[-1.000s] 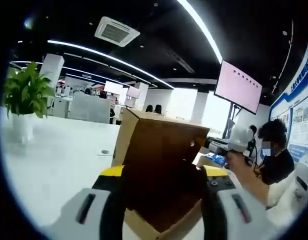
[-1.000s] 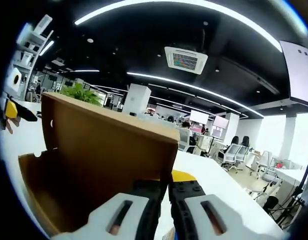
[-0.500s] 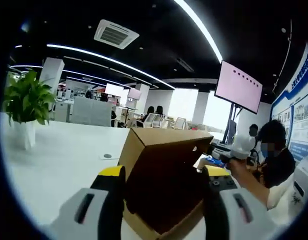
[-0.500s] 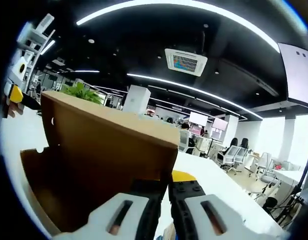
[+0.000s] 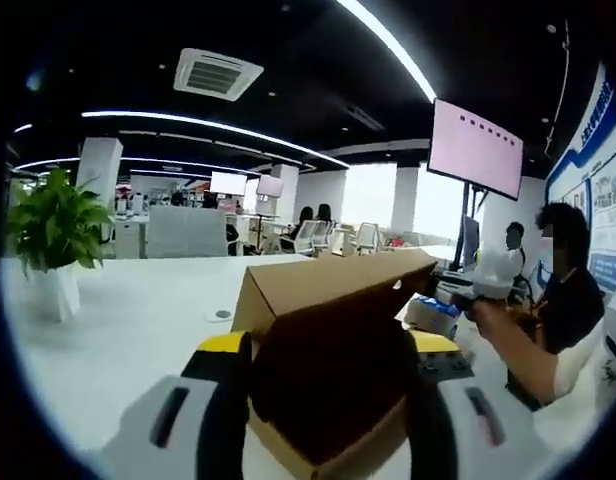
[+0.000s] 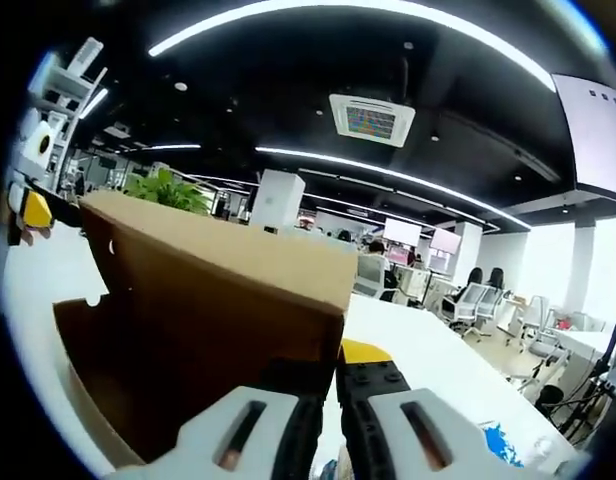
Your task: Operate the shoe box by opening the lid, removing the specified soft item, and placing it in the target area until the item is outside and the box remains undamaged.
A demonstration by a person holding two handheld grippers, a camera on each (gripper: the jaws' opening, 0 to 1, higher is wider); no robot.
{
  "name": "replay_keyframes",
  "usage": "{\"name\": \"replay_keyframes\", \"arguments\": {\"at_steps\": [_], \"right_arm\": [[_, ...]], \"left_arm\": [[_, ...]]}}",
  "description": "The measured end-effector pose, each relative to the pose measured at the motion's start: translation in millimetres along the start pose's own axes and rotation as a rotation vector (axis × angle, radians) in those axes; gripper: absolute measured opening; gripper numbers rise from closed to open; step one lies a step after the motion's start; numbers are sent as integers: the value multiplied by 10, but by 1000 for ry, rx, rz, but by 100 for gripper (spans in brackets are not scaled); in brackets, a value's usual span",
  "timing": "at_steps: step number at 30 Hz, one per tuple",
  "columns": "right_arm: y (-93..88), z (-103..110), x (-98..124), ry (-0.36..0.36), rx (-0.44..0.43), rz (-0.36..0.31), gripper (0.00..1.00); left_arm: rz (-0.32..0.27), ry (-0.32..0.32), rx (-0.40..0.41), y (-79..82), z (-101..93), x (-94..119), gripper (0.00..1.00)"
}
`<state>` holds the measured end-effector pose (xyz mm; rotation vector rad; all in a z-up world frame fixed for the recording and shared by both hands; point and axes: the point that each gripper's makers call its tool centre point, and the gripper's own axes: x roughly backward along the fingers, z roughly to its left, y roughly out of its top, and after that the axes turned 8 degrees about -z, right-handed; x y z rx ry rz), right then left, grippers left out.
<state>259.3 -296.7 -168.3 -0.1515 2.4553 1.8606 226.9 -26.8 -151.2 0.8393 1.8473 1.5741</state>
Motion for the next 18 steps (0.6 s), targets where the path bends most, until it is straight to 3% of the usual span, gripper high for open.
{"name": "replay_keyframes", "arguments": {"at_steps": [2, 13, 14, 15, 17, 18], "right_arm": [[-9, 4, 12, 1, 2, 0, 1], [-36, 58, 45, 44, 10, 0, 3], [-41, 67, 48, 53, 10, 1, 6], [-44, 190, 50, 139, 15, -2, 15], [-38, 418, 95, 255, -105, 6, 43], [-25, 461, 112, 274, -140, 9, 48]], "left_arm": [[-2, -1, 39, 7, -3, 12, 62], [-12, 12, 59, -30, 25, 22, 63], [-11, 13, 64, -32, 30, 24, 63], [-6, 13, 70, -42, 35, 29, 63], [-1, 7, 82, -56, 31, 34, 61], [6, 4, 92, -73, 20, 32, 62]]}}
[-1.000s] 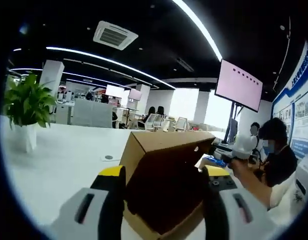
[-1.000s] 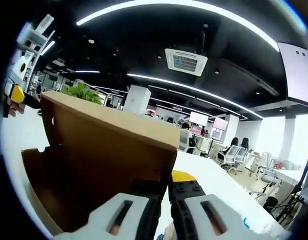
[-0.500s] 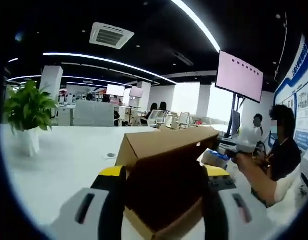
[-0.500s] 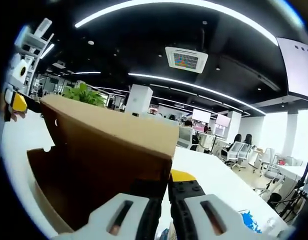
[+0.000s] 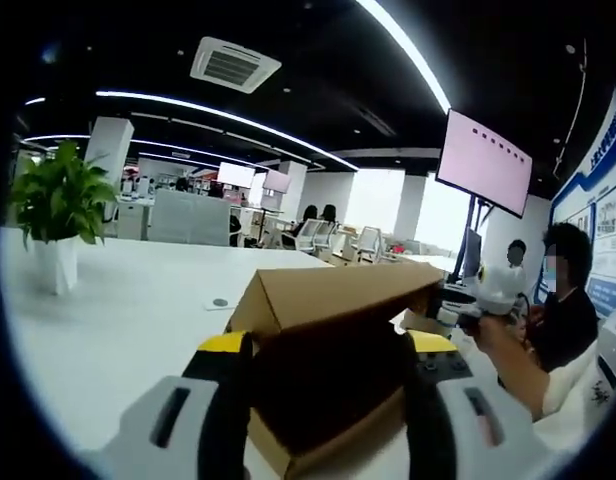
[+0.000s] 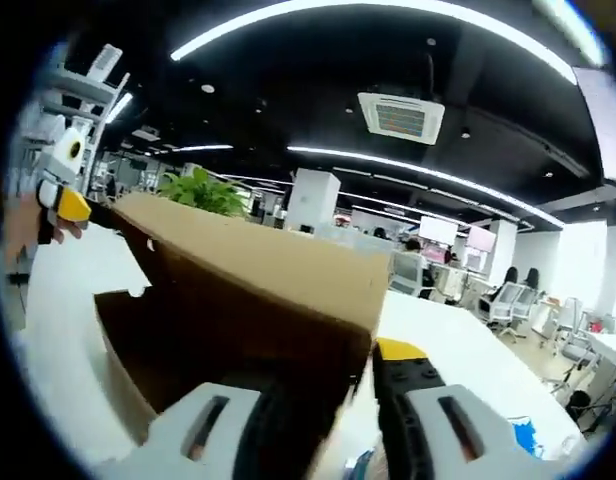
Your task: Operate the shoe box by opening the lid, removing the specified soft item, and placing it in the target area until the item is outside and the box remains undamaged.
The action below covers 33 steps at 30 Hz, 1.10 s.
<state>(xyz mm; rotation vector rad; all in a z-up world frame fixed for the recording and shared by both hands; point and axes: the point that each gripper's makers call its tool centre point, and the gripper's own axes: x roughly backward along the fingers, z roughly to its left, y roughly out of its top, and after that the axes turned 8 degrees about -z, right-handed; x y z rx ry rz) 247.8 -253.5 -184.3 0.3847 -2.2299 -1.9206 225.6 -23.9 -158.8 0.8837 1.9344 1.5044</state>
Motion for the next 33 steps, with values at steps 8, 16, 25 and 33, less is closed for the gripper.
{"name": "replay_keyframes", "arguments": {"at_steps": [8, 16, 25, 33], "right_arm": [[49, 73, 59, 115, -133, -34, 59], [101, 204, 84, 245, -288, -45, 81], [69, 159, 90, 240, -403, -57, 70], [-10, 241, 87, 224, -357, -47, 67]], "left_arm": [[9, 12, -1, -53, 18, 9, 63], [32, 38, -28, -161, 70, -8, 63], [22, 53, 4, -203, 153, 35, 59], [8, 152, -54, -268, 323, 48, 48]]}}
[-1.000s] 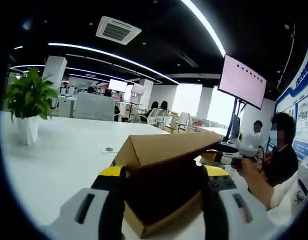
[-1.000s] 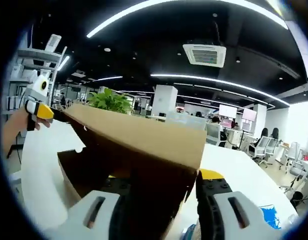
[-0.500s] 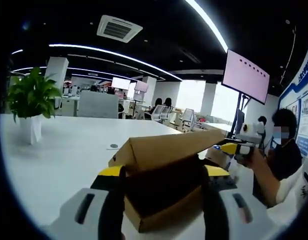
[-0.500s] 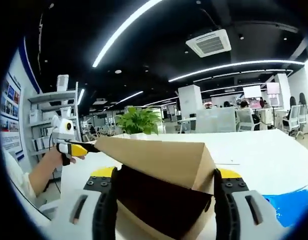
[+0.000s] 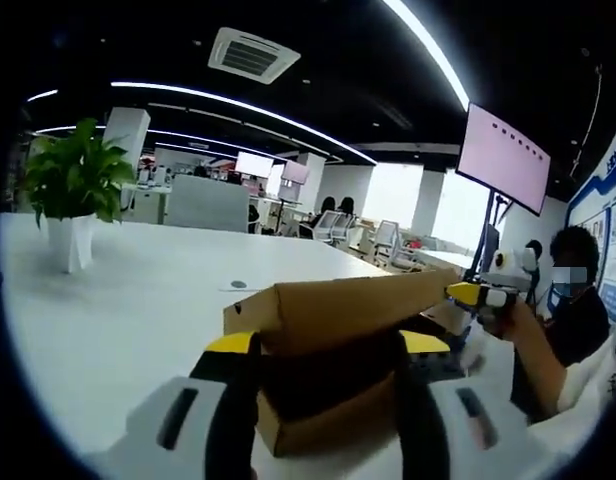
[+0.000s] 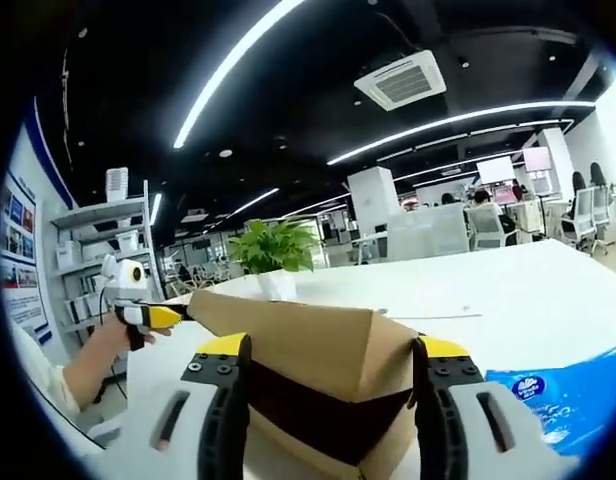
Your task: Operate the shoe box by opening the lid, removing the specified soft item, and placing it in the target area until the item is outside and the box remains undamaged.
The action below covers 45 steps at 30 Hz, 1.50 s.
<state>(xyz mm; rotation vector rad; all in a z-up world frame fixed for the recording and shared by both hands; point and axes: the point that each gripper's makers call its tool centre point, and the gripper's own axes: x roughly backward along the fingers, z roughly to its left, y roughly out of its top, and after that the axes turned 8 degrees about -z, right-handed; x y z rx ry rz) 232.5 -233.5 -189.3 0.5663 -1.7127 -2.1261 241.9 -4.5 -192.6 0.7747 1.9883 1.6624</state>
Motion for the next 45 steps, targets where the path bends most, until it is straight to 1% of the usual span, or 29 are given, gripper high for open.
{"name": "replay_keyframes", "arguments": {"at_steps": [2, 4, 7, 10, 11, 12, 13, 14, 15, 16, 19, 23, 26, 27, 28, 30, 37, 41, 45], "right_arm": [[-13, -9, -3, -1, 9, -7, 67], [-16, 11, 0, -3, 18, -14, 67], [-41, 14, -19, -3, 36, -12, 67], [-53, 38, -18, -7, 42, -11, 66], [-50, 45, -18, -11, 47, -8, 66], [-63, 41, -17, -16, 57, 9, 66], [-83, 45, -12, -19, 70, 29, 66], [-81, 52, -15, -20, 69, 26, 66], [-82, 59, -12, -20, 70, 25, 66], [-111, 61, -13, -25, 80, 33, 66], [-150, 85, -16, -25, 95, 34, 67], [-205, 105, -18, -24, 121, 52, 67], [-237, 109, -15, -27, 135, 61, 67], [-253, 113, -11, -30, 141, 64, 68], [-266, 114, -10, -34, 156, 62, 68], [-304, 120, -12, -34, 170, 75, 69], [-375, 134, 0, -28, 209, 86, 69], [-438, 135, 18, -32, 237, 112, 69], [-473, 123, 26, -35, 252, 122, 69]], "left_arm": [[-12, 4, 6, -9, 0, -13, 46], [-13, -1, 40, -22, 4, -24, 48], [-18, 13, 40, -30, 35, -31, 48], [-23, 17, 33, -40, 28, -31, 50], [-24, 16, 35, -43, 28, -33, 52], [-20, 11, 51, -57, 26, -43, 53], [-16, 17, 50, -71, 38, -48, 52], [-10, 45, 31, -88, 88, -42, 47], [-10, 52, 4, -93, 120, -42, 47], [-10, 40, 31, -101, 98, -48, 47], [-3, 41, 31, -126, 105, -33, 48], [8, 48, 22, -172, 128, -8, 48], [6, 50, 17, -205, 138, 1, 48], [-9, 54, 7, -211, 133, 9, 48], [-11, 49, -4, -224, 124, 13, 48], [5, 51, -6, -273, 140, 20, 48], [8, 53, -26, -356, 155, 48, 48], [9, 53, -13, -403, 165, 57, 47], [4, 54, -3, -444, 160, 59, 47]]}}
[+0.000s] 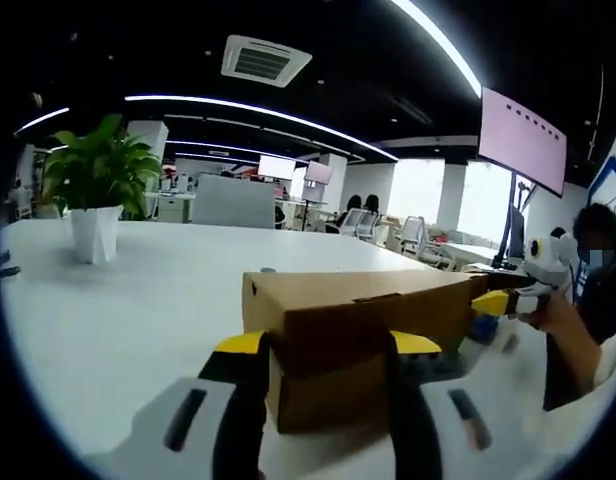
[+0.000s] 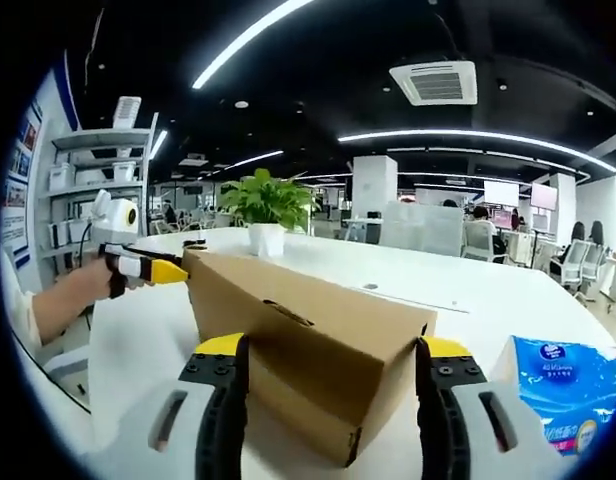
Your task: Operate the shoe box by opening the lid, removing the specified soft item, and placing it in the target area until the item is outside and the box remains undamaged.
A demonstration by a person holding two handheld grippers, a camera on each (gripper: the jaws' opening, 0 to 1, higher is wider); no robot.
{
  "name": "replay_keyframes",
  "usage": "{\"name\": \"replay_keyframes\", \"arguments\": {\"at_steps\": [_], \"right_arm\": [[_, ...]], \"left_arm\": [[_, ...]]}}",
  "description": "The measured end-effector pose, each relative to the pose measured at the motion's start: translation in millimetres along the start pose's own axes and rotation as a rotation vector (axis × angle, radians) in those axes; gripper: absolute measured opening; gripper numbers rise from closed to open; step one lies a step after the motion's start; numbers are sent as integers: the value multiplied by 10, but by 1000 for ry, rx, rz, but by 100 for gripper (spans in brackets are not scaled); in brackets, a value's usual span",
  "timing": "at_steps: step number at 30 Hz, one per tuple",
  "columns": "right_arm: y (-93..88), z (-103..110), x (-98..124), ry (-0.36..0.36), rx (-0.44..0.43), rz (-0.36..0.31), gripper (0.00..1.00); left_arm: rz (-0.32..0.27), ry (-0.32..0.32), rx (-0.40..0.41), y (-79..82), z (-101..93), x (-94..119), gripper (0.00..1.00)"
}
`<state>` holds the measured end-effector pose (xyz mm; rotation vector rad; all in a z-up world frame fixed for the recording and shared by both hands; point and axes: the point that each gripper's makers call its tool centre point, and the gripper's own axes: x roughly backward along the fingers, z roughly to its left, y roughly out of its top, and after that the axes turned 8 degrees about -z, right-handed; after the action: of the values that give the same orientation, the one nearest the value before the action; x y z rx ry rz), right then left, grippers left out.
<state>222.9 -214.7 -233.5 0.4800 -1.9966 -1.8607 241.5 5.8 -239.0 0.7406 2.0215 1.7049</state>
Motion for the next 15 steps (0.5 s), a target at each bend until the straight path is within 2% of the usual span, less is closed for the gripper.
{"name": "replay_keyframes", "arguments": {"at_steps": [8, 11, 15], "right_arm": [[-45, 8, 7, -3, 21, 3, 69], [-60, 13, 13, 7, 36, 16, 70], [-50, 10, 9, 14, 41, 23, 70]], "left_arm": [[-2, -2, -27, -31, -5, 9, 47], [17, -26, -52, -65, 16, 24, 47], [5, -33, -61, -49, 25, 26, 47]]}}
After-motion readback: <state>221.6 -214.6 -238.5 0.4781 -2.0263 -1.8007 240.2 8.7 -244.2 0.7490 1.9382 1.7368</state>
